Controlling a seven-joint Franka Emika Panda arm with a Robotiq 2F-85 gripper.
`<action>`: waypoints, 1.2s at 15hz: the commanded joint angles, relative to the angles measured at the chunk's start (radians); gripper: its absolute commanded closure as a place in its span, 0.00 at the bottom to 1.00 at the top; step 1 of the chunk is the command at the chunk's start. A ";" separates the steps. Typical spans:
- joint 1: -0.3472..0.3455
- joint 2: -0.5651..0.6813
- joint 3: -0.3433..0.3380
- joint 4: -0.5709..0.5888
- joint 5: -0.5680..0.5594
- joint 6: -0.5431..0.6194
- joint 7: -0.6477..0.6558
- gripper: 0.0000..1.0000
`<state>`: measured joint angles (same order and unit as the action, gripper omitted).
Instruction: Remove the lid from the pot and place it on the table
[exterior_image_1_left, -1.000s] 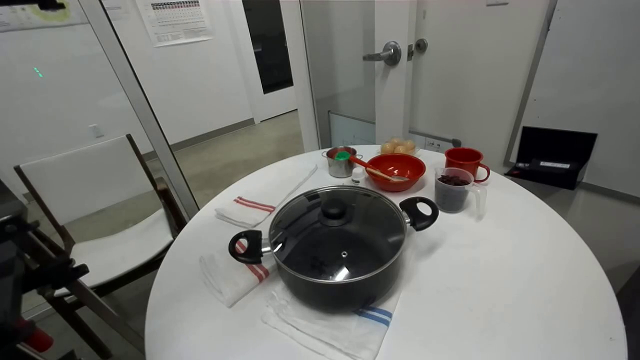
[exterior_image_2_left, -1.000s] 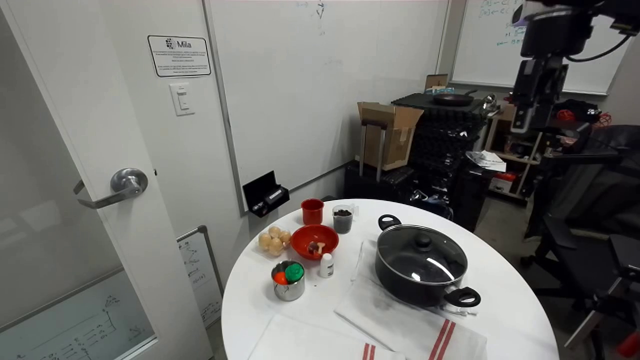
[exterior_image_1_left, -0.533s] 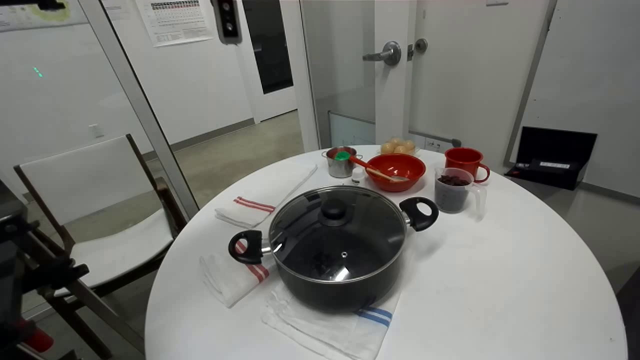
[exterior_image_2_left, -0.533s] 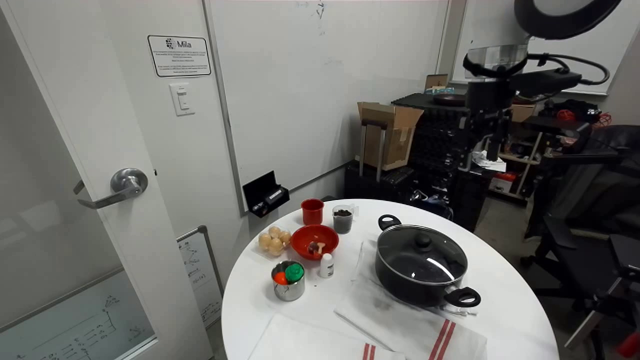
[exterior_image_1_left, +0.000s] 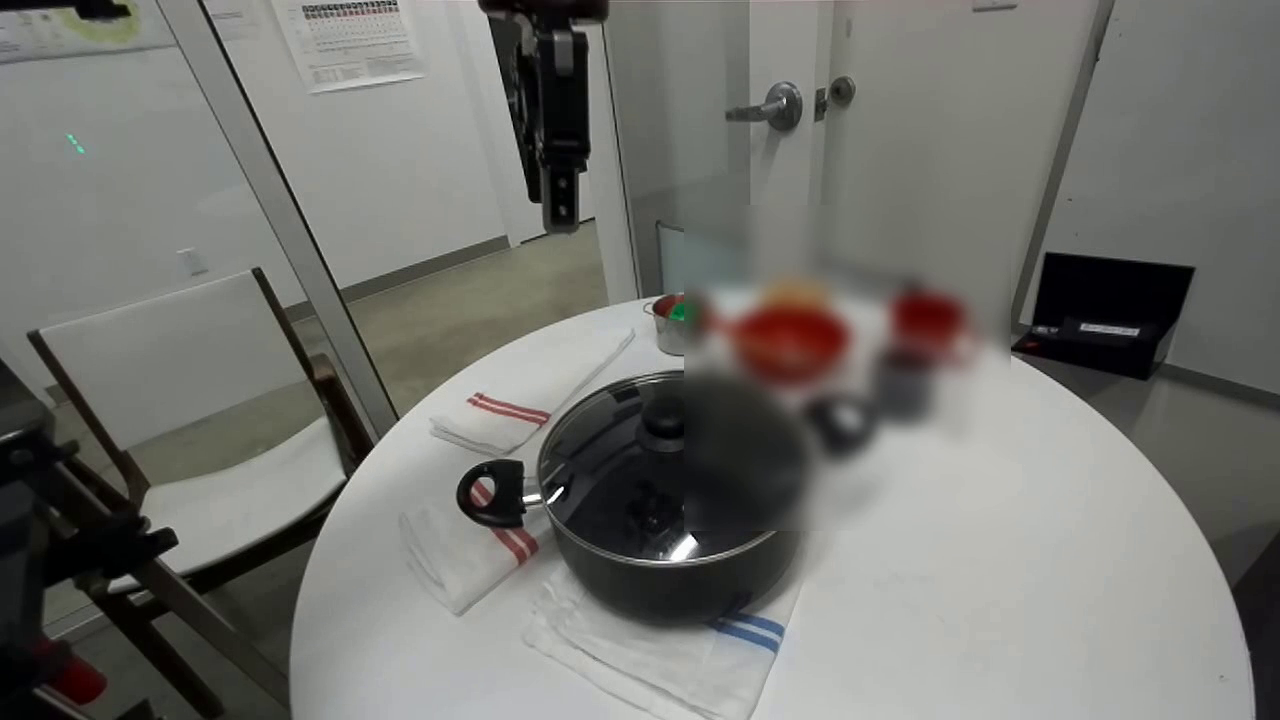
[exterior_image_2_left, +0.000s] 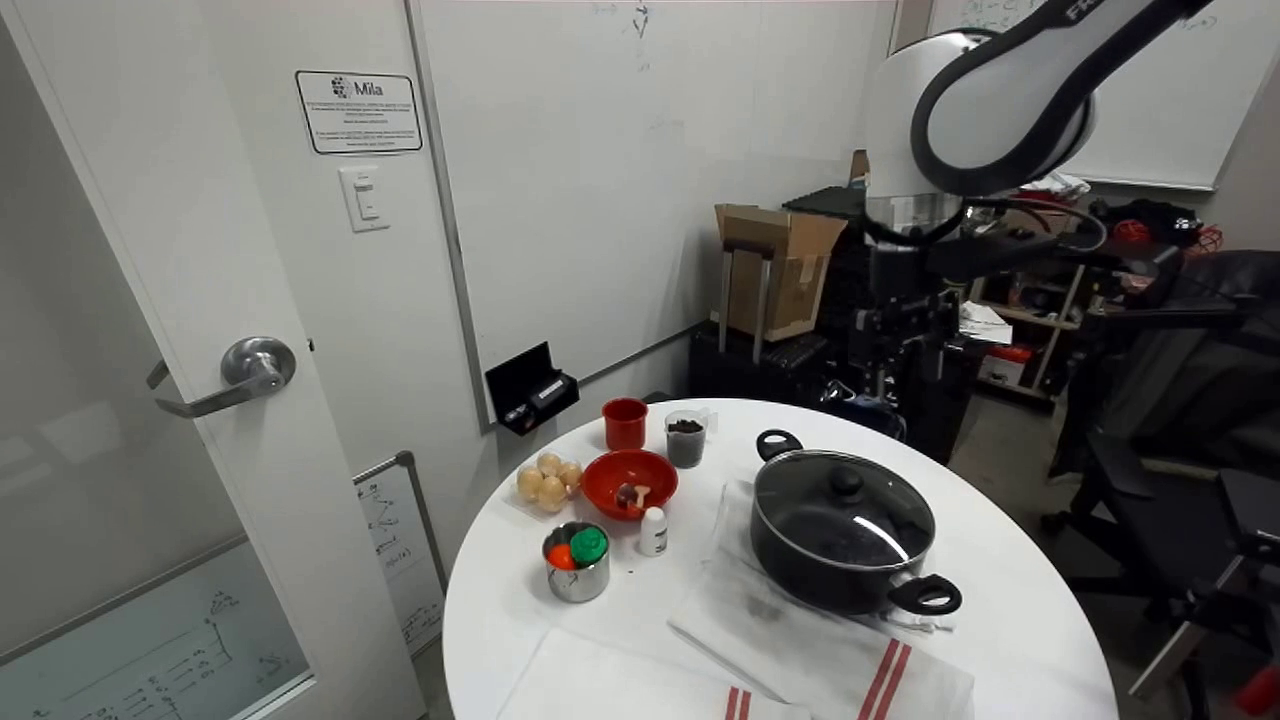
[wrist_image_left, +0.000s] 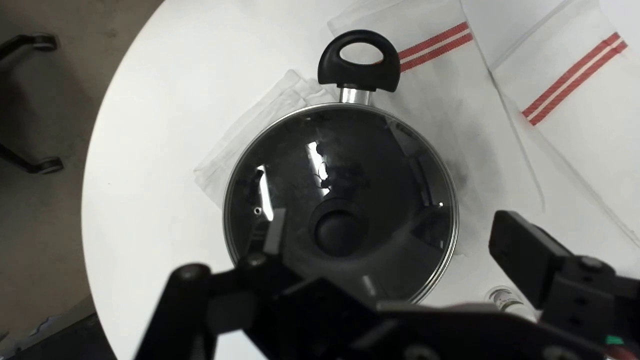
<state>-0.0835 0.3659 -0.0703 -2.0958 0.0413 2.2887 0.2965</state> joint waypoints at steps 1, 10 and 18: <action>-0.009 0.130 0.003 0.104 0.072 0.023 -0.035 0.00; -0.046 0.382 -0.007 0.306 0.177 0.007 -0.023 0.00; -0.060 0.545 -0.012 0.460 0.176 -0.017 -0.003 0.00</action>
<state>-0.1414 0.8420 -0.0793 -1.7236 0.1957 2.3071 0.2804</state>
